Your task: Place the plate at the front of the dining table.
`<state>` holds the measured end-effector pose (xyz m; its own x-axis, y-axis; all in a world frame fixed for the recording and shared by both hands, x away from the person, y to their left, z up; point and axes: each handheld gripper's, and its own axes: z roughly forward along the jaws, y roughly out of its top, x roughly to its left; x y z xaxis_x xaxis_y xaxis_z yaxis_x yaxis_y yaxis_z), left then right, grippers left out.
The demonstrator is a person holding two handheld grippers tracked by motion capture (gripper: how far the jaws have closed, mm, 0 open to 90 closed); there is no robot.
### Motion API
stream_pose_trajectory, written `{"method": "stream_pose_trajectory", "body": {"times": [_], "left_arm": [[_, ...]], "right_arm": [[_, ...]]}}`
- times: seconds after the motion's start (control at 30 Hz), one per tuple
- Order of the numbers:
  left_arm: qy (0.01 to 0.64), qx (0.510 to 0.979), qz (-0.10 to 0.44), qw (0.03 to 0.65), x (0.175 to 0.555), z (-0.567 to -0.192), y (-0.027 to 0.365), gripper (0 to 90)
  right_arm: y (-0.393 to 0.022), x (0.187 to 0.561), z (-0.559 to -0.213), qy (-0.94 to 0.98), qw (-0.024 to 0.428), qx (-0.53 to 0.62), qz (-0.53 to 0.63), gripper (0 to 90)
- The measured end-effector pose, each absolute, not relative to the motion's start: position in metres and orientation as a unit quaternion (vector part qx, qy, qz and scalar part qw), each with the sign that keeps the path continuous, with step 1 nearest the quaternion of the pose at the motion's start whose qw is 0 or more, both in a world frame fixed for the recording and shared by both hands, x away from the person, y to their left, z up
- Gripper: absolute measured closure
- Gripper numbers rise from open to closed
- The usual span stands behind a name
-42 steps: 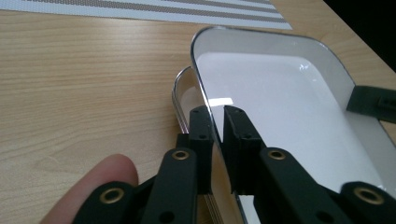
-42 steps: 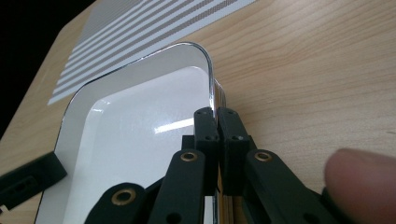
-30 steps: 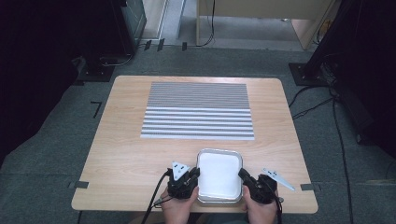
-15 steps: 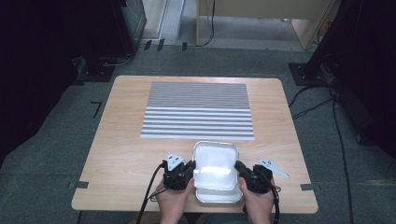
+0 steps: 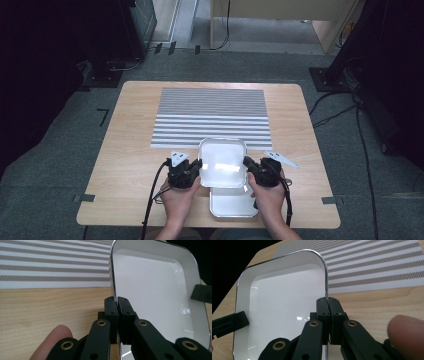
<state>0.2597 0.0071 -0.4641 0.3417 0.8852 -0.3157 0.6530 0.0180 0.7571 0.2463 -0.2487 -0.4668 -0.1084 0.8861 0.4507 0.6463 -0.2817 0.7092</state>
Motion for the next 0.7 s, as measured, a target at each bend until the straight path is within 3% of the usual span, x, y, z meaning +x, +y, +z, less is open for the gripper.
{"method": "stream_pose_trajectory", "body": {"times": [0.7], "left_arm": [[0.577,0.682,0.131,0.43,0.335,-0.457,0.014,89.4]], "right_arm": [[-0.243,0.33,-0.462,0.598,0.094,0.66,0.445,89.9]]}}
